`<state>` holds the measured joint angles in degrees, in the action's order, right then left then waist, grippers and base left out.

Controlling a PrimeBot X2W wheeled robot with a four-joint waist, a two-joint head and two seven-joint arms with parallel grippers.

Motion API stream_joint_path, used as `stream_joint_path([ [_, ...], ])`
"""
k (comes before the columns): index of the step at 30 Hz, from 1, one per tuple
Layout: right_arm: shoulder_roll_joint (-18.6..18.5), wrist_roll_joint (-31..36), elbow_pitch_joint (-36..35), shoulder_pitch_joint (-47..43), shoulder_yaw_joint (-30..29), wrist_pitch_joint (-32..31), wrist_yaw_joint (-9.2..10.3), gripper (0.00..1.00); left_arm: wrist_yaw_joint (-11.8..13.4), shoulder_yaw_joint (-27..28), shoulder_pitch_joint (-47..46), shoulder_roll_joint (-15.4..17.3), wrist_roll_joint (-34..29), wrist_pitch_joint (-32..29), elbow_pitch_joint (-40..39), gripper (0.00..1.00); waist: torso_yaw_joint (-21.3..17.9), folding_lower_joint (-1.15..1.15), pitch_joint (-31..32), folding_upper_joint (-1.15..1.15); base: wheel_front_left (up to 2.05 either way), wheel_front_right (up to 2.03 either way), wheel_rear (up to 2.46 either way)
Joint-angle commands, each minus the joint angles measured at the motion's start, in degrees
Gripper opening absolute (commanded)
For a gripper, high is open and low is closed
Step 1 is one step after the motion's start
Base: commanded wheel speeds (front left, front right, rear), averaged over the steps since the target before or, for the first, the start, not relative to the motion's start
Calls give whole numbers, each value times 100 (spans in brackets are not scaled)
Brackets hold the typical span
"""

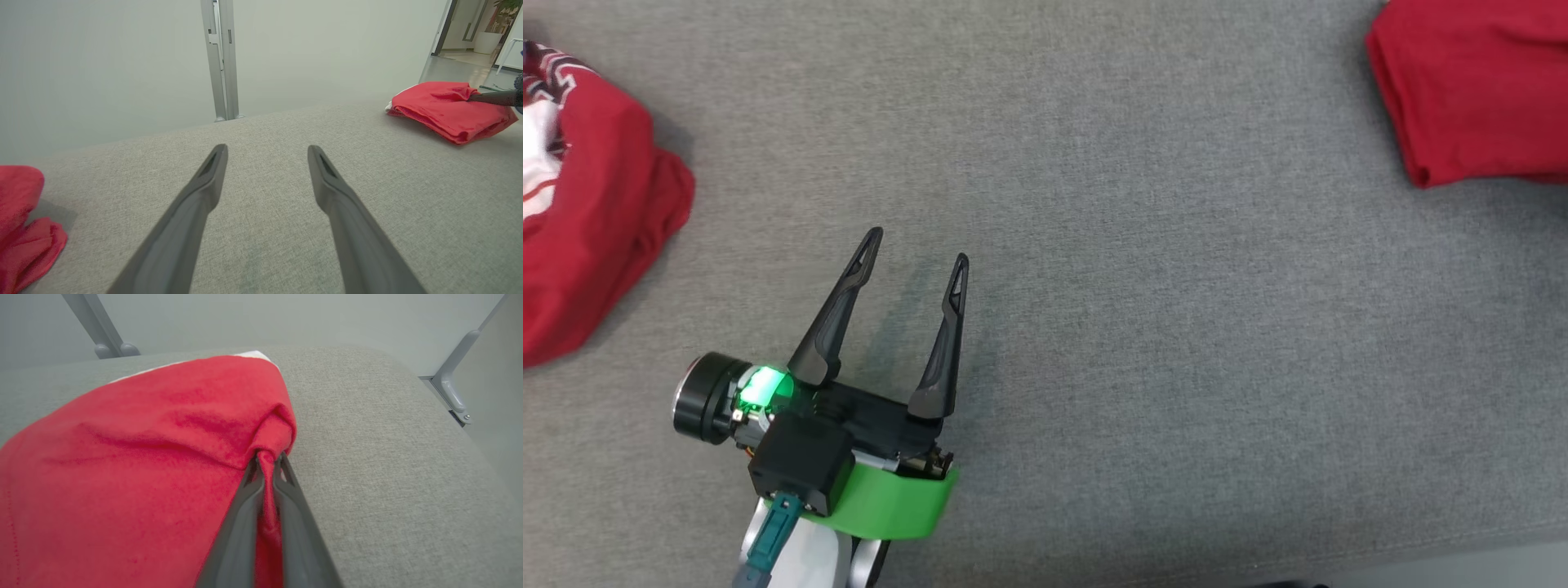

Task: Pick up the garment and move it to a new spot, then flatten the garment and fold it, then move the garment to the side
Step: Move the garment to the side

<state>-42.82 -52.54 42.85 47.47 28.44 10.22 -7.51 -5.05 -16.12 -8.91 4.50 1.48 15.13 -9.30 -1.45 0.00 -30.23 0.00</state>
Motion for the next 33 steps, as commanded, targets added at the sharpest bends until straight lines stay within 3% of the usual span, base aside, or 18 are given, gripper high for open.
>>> stream_joint_path([
  [1, -65, 56, 42, 123, -47, 63, 5, 0, -36, 0, -147, 77, -69, 1, -41, 100, -485, 0, -595, 0, 0, 0, 0],
  [9, -547, 372, 500, 530, -440, 369, 5, 0, -98, -128, -292, 305, -150, 1, -178, 100, -488, 0, -900, 0, 0, 0, 0],
  [10, -562, 484, 611, 607, -493, 394, 5, 30, -104, -142, -292, 316, -148, 1, -180, 100, -474, 0, -898, 0, 0, 0, 0],
  [11, -575, 631, 712, 673, -533, 425, 5, 100, -104, -153, -292, 330, -152, 1, -171, 100, -462, 0, -889, 0, 0, 0, 0],
  [14, -491, 1282, 1032, 985, -825, 495, 5, 100, -105, -198, -304, 327, -155, 1, -126, 100, -410, 0, -771, 0, 0, 0, 0],
  [16, -417, 1896, 883, 1127, -1284, 496, 5, 100, -74, -228, -295, 297, -136, 1, -84, 100, -369, 0, -632, 0, 0, 0, 0],
  [19, 210, 2672, 443, 656, -2092, 494, 4, 100, -24, -253, -201, 226, -69, 1, 25, 100, -281, 0, -255, 0, 0, 0, 0],
  [22, 779, 3089, -83, 59, -2497, 497, 6, 100, 59, -240, 1, 157, 17, 1, 233, 100, -184, 0, 219, 0, 0, 0, 0],
  [26, 1593, 3320, -742, -900, -2515, 497, 5, 100, 185, -152, 310, 33, 224, 1, 639, 100, -53, 0, 970, 0, 0, 0, 0],
  [33, 2655, 3476, -1714, -2486, -2273, 499, 5, 100, 356, 70, 859, -103, 543, 1, 1341, 100, 240, 0, 2120, 0, 0, 0, 0],
])
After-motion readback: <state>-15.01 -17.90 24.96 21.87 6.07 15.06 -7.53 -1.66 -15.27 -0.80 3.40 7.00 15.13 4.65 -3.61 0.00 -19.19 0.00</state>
